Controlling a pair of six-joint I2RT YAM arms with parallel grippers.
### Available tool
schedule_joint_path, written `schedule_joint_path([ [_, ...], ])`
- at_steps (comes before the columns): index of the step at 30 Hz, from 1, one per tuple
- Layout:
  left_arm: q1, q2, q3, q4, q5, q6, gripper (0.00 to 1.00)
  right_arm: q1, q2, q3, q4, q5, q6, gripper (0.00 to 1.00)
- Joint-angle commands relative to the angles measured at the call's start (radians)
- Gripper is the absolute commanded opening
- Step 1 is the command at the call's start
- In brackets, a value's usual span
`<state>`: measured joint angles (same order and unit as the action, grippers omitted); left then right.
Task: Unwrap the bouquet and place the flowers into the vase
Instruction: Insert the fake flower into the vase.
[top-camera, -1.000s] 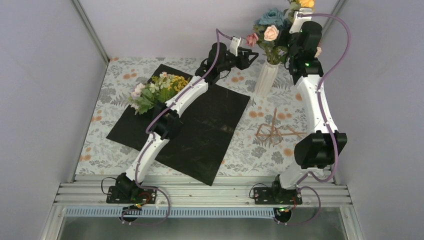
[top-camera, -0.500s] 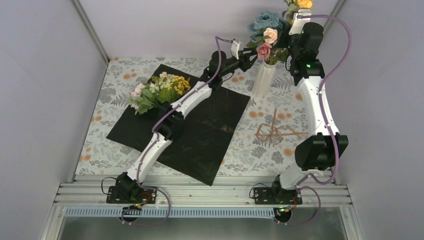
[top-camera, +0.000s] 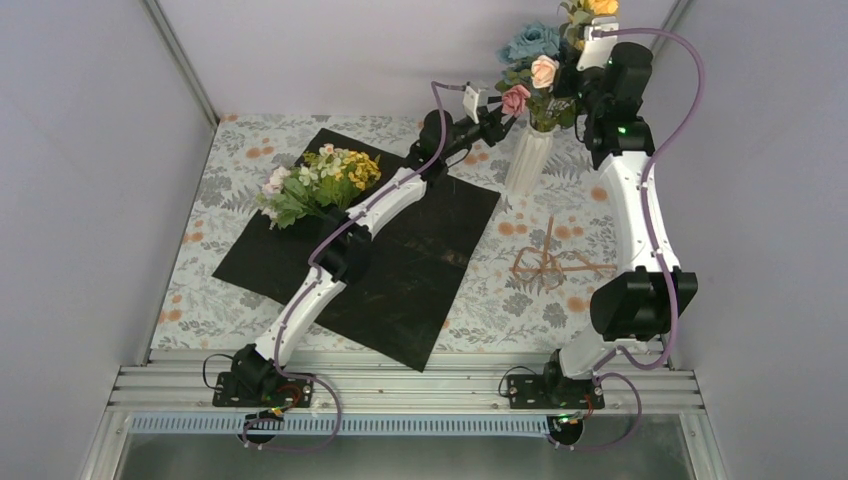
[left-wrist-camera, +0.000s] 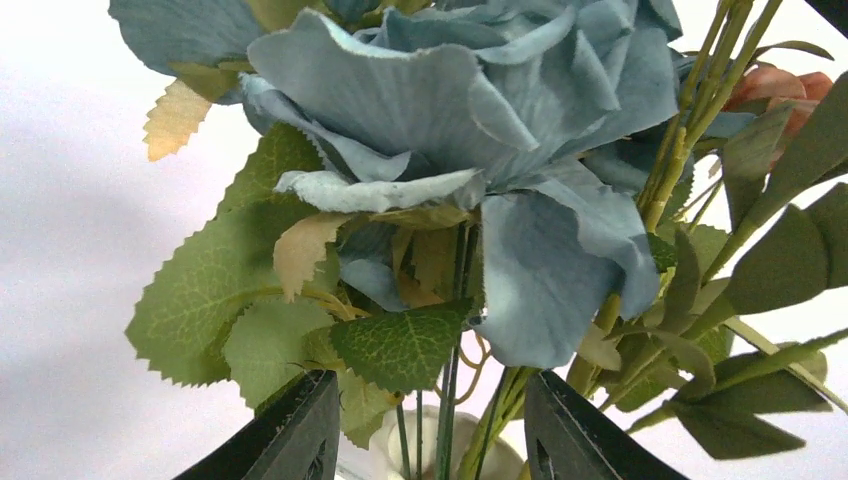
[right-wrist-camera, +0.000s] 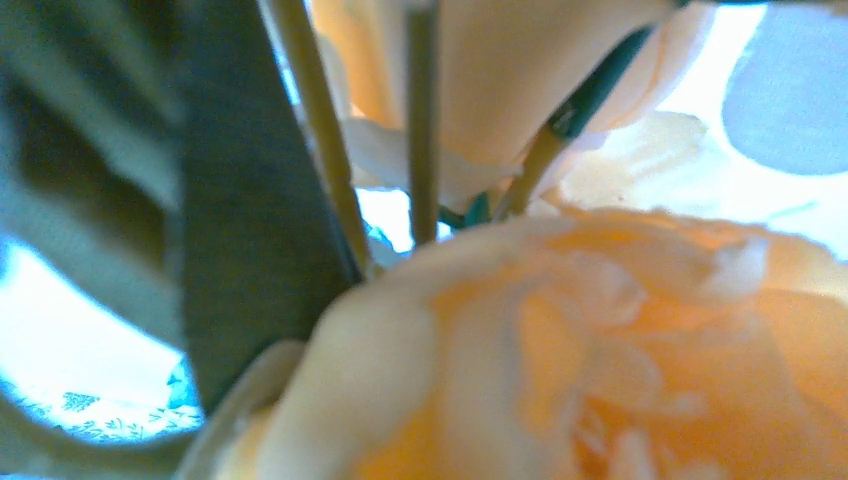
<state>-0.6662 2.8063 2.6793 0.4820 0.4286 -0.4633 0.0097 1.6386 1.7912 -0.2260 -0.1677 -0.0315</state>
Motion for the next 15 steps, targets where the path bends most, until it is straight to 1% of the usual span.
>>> schedule_joint_path([
  [1,-0.018,0.027,0.019,0.065,-0.073,0.018,0.47,-0.009,-0.004,0.058,-0.026,-0.03,-0.004,0.04],
  [4,-0.024,0.033,0.016,0.065,-0.087,-0.012,0.47,-0.01,0.004,0.095,-0.032,0.0,-0.001,0.04],
  [7,-0.027,0.034,0.022,0.035,-0.103,-0.002,0.47,-0.011,0.011,0.162,-0.032,0.041,0.019,0.04],
  [9,-0.027,0.032,0.018,0.018,-0.099,-0.001,0.47,-0.013,0.017,0.207,-0.02,0.044,0.027,0.04],
  [10,-0.027,0.032,0.018,0.011,-0.096,-0.001,0.47,-0.013,0.046,0.241,-0.028,0.038,0.026,0.04],
  [13,-0.027,0.03,0.02,-0.01,-0.085,0.007,0.47,-0.013,0.12,0.379,-0.137,0.069,0.029,0.04],
  [14,-0.027,0.027,0.021,-0.012,-0.078,0.007,0.47,-0.014,0.127,0.392,-0.166,0.077,0.035,0.04],
  [15,-0.027,0.024,0.021,-0.015,-0.071,0.004,0.47,-0.014,0.121,0.37,-0.18,0.076,0.04,0.04],
])
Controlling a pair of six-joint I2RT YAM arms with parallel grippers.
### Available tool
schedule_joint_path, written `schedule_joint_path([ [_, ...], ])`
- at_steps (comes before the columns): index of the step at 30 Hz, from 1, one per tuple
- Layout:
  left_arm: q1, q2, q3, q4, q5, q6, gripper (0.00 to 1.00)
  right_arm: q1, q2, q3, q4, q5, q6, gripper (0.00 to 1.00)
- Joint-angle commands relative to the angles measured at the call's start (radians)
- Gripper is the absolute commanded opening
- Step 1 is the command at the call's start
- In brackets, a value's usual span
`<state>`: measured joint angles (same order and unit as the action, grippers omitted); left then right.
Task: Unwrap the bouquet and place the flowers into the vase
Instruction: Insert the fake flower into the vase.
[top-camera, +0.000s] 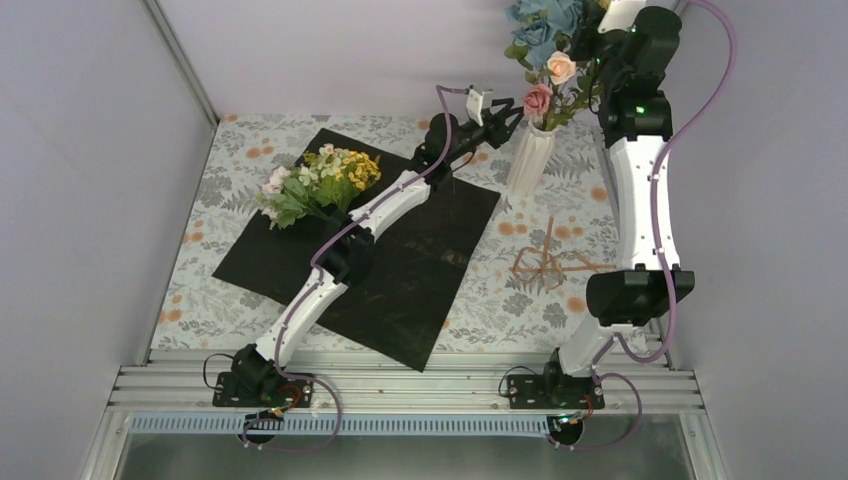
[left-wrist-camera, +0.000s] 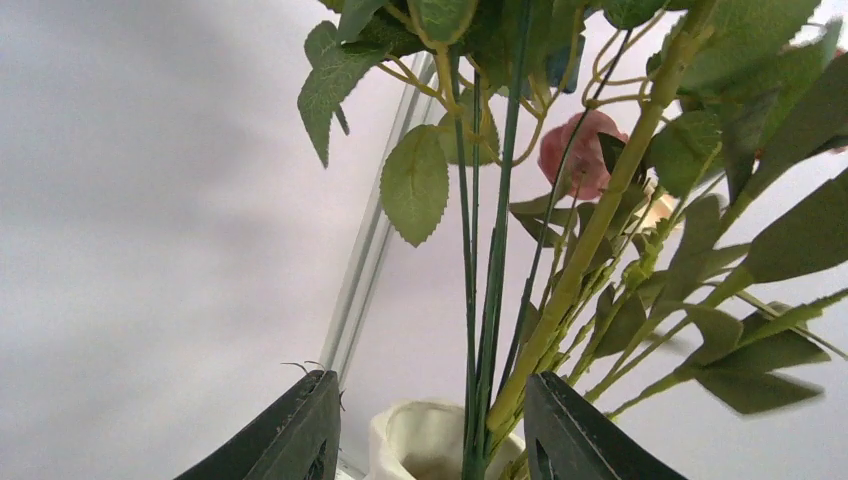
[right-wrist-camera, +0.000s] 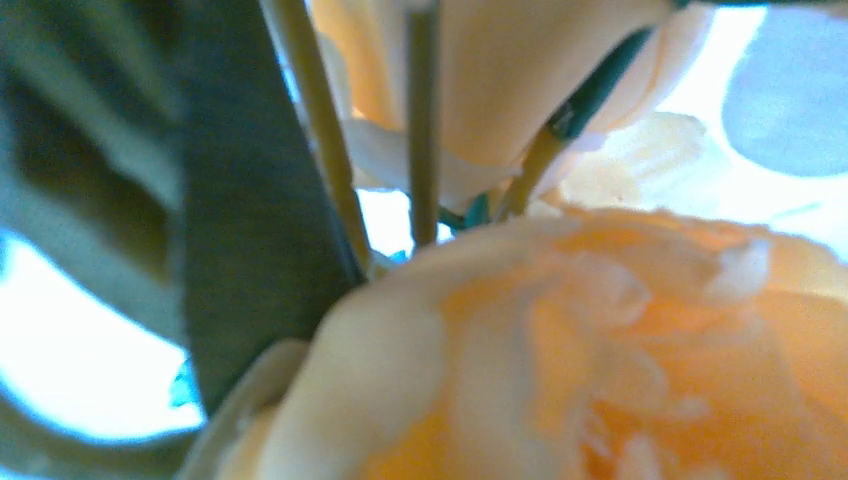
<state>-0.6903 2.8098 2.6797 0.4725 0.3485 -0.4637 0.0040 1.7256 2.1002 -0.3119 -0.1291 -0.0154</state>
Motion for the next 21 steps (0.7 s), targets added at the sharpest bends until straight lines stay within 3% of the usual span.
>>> schedule_joint_path([
  [1,-0.003,0.017,0.022,-0.01,0.025,0.003,0.47,-0.009,0.018,0.013,-0.088,0.03,0.03,0.04],
  [3,-0.003,0.006,0.023,-0.035,0.057,0.006,0.47,-0.009,-0.031,-0.146,-0.022,0.009,0.032,0.04],
  [5,-0.003,-0.009,0.02,-0.061,0.083,0.009,0.47,-0.009,-0.05,-0.198,0.01,0.0,0.014,0.04],
  [17,-0.001,-0.053,0.035,-0.084,0.012,0.027,0.51,-0.026,-0.055,-0.135,0.027,-0.106,-0.035,0.04],
  [21,0.002,-0.039,0.031,-0.022,0.005,0.013,0.5,-0.038,-0.115,-0.204,0.045,-0.163,-0.028,0.04],
])
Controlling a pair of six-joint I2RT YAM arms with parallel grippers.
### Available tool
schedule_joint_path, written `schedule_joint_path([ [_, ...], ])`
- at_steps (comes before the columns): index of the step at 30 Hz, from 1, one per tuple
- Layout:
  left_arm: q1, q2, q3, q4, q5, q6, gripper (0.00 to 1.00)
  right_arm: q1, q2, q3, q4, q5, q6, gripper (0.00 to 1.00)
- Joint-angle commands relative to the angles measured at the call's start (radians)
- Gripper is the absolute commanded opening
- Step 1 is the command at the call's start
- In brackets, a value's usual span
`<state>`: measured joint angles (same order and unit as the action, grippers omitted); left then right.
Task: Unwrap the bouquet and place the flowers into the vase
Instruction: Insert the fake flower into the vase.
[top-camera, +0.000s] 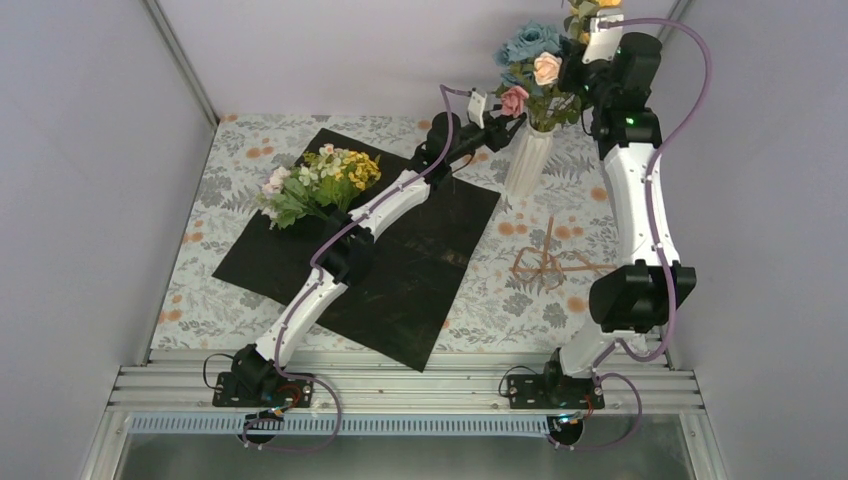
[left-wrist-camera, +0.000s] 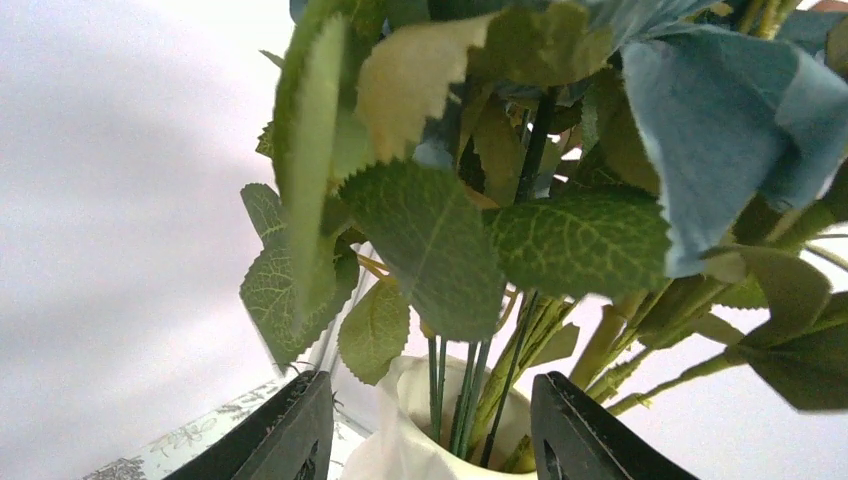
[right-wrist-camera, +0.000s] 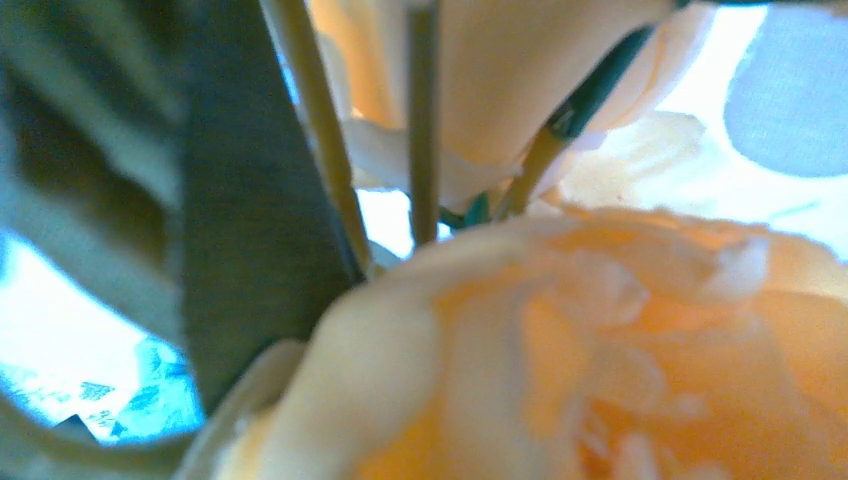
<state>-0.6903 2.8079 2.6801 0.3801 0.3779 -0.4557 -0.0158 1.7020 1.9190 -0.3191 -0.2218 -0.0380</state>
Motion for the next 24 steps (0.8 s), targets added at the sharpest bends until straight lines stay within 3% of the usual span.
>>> schedule_joint_path([
  [1,0.002,-0.032,0.032,0.088,-0.019,-0.003,0.5,-0.021,-0.102,-0.044,0.064,-0.089,-0.01,0.04],
  [12,-0.003,-0.01,0.025,0.177,-0.068,0.012,0.46,-0.05,-0.097,-0.035,0.04,-0.21,-0.06,0.04],
  [24,-0.028,0.022,0.044,0.232,-0.084,-0.004,0.52,-0.059,-0.119,-0.064,0.048,-0.363,-0.129,0.04],
])
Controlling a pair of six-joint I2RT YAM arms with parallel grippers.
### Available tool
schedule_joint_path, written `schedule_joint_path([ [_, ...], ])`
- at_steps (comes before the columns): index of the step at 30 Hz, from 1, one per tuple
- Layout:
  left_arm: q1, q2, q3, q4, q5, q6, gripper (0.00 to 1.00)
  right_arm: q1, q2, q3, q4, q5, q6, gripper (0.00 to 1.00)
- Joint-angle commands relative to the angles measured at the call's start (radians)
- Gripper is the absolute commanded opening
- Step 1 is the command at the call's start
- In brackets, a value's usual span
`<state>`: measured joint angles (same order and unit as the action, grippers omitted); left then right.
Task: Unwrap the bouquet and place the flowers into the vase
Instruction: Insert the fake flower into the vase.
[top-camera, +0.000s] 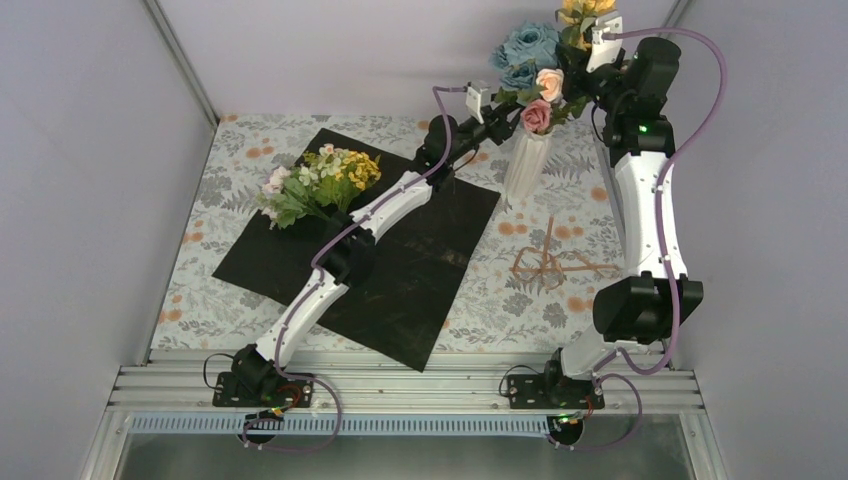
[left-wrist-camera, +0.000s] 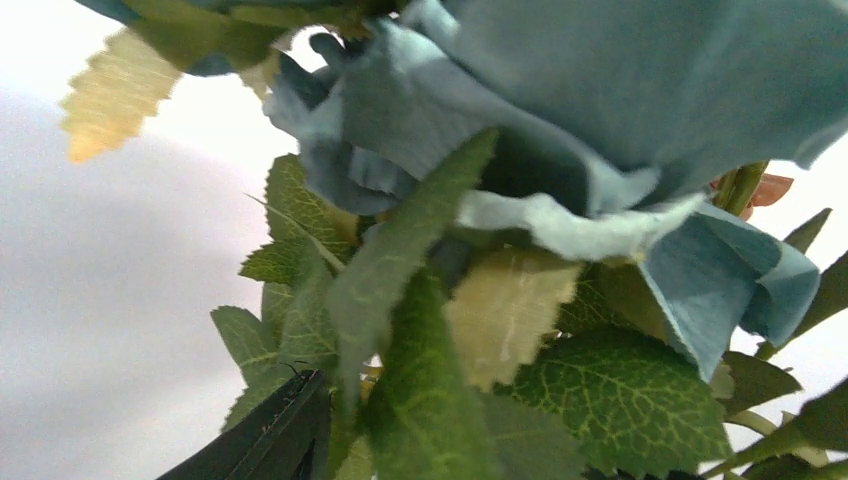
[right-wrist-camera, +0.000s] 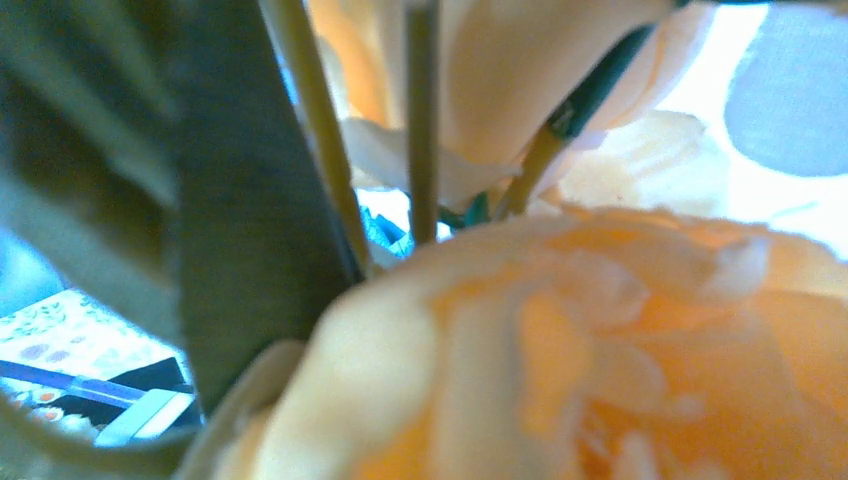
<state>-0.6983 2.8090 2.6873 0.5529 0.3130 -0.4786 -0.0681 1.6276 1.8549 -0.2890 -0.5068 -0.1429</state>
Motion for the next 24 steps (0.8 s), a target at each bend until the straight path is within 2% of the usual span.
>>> schedule_joint_path([
  [1,-0.024,0.019,0.036,0.054,-0.02,0.027,0.52,-0.007,-0.043,0.002,0.021,-0.079,-0.024,0.04],
  [8,-0.031,0.008,0.036,0.021,-0.061,0.046,0.51,-0.007,-0.038,0.018,0.003,-0.109,-0.032,0.04],
  [15,-0.032,0.009,0.035,0.03,-0.082,0.04,0.39,-0.007,-0.047,0.013,0.007,-0.13,-0.04,0.04],
  [24,-0.047,0.02,0.031,0.064,-0.067,0.019,0.39,-0.007,-0.038,0.021,0.007,-0.128,-0.039,0.04],
])
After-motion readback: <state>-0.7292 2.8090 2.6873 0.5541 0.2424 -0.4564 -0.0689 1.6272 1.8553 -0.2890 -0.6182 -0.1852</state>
